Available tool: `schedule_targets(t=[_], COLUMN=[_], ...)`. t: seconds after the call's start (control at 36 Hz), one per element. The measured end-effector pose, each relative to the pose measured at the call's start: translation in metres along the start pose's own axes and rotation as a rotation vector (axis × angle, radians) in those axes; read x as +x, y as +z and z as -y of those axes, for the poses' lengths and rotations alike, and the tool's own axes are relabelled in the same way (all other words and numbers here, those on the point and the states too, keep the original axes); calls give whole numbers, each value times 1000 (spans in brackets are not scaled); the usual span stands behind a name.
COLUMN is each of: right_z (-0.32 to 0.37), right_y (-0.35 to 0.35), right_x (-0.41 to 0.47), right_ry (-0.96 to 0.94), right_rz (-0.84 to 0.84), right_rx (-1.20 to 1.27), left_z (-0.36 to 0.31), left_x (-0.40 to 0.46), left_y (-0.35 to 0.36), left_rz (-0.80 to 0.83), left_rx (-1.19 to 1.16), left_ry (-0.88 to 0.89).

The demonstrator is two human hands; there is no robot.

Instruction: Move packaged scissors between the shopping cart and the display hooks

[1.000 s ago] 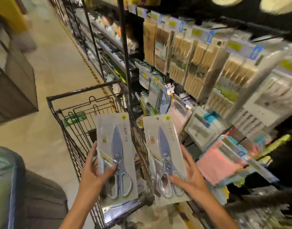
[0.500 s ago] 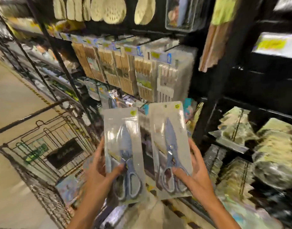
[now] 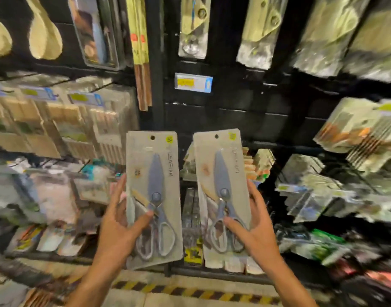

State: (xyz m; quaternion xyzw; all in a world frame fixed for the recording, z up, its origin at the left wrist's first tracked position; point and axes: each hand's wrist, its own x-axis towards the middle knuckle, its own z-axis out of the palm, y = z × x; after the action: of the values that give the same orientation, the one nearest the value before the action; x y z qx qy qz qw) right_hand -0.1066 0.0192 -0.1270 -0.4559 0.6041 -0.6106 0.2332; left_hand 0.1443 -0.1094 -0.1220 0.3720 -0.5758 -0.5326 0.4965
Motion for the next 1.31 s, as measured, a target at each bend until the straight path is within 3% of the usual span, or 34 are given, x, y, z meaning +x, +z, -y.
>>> schedule_targets(t=[0.47, 0.78, 1.03, 1.31], right_z=[-2, -31, -46, -50], right_y=[-172, -266, -287, -273], right_x=[-14, 65, 120, 149], right_ry=[-13, -62, -68, -99], right_rz=[-269, -219, -124, -136], right_rx=[-81, -41, 37, 39], left_z=[-23, -27, -27, -29], left_x=[1, 32, 45, 73], left_y=[165, 277, 316, 314], left_rz=[287, 221, 146, 169], left_rx=[7, 92, 123, 124], left_ry=[127, 170, 192, 214])
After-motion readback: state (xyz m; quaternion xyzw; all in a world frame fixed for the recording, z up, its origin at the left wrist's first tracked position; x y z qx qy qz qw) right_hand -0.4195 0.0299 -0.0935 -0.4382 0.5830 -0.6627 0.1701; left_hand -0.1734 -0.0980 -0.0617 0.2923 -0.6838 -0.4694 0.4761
